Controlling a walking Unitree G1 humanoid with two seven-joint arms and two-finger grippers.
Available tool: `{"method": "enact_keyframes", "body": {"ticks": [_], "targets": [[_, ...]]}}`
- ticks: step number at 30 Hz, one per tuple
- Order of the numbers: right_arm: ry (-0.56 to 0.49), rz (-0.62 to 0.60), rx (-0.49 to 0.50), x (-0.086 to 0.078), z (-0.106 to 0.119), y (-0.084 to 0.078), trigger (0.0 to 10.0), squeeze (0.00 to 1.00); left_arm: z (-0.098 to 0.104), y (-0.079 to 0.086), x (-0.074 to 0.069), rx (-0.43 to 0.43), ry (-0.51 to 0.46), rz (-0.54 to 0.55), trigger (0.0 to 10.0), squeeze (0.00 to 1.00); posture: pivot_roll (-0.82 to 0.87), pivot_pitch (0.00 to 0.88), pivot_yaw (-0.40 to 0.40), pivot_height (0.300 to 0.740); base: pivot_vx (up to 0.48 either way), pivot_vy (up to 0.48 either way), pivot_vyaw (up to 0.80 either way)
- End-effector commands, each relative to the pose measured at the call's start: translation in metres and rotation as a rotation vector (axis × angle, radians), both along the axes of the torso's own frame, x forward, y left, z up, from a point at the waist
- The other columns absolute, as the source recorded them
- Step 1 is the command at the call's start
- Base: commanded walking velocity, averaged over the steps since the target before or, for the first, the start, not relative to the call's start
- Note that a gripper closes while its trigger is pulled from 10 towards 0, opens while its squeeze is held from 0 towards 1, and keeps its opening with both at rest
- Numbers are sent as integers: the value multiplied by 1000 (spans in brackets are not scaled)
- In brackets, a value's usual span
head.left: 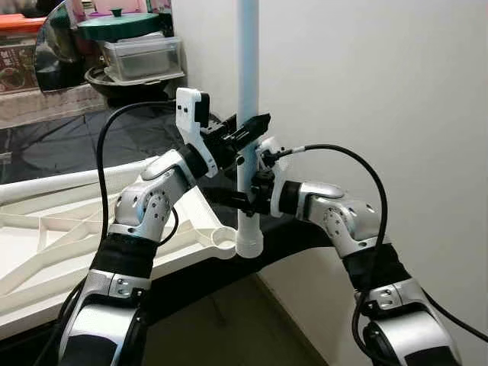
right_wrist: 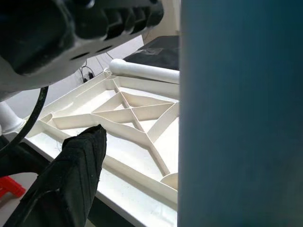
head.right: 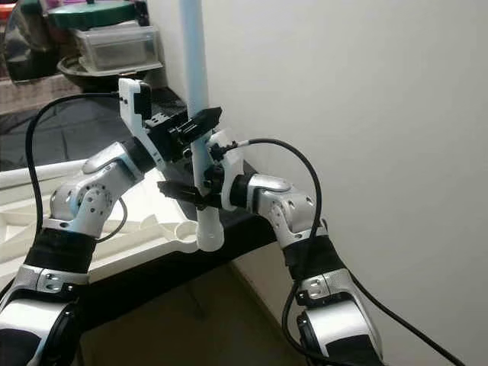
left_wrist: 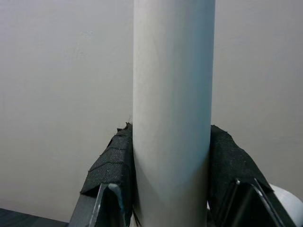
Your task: Building children table
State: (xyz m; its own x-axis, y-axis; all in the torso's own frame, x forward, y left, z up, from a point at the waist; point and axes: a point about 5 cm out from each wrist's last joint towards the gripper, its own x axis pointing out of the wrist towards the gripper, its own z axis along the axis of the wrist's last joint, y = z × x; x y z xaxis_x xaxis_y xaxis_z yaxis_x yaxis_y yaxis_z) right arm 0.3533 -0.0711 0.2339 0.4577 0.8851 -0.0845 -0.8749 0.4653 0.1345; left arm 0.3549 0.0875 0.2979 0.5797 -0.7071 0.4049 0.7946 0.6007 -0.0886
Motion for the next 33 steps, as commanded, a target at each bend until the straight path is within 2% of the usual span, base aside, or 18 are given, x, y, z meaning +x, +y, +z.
{"method": "enact_keyframes", "body": {"ticks": [1,3,4,5,14,19,20,21,27,33], "targets": [[-5,7,-9,0,1,5,10000,0,10,-2,0,-17,-40,-3,10000,0,7,0,-29,740,0,0,0],[-6,4,-7,1,1,6,10000,0,10,-2,0,-18,-40,-1,10000,0,7,0,-29,740,0,0,0],[-6,-1,-5,1,2,7,3176,0,10,-2,1,-20,-40,0,10000,0,5,0,-29,740,0,0,0],[-9,1,-2,2,2,8,0,0,10,-2,1,-21,-40,2,10000,0,6,0,-31,740,0,0,0],[-11,-9,7,3,3,10,0,0,10,-2,2,-26,-38,7,10000,0,4,0,-28,740,0,0,0],[-14,-6,13,2,4,11,0,0,4,-1,5,-37,18,21,10000,0,4,0,-32,740,0,0,0],[-16,-3,14,2,4,11,0,0,3,-1,5,-35,30,20,10000,180,5,0,-32,740,0,0,0],[-16,-6,17,2,4,11,0,0,1,-1,5,-40,36,12,10000,1000,5,0,-33,740,0,0,0],[-22,-13,18,3,4,9,0,0,2,0,1,-60,14,-20,10000,1000,5,0,-33,740,0,0,0],[-35,-22,50,3,8,7,0,0,0,11,5,-63,20,87,10000,1000,5,0,-31,740,0,0,0]]}}
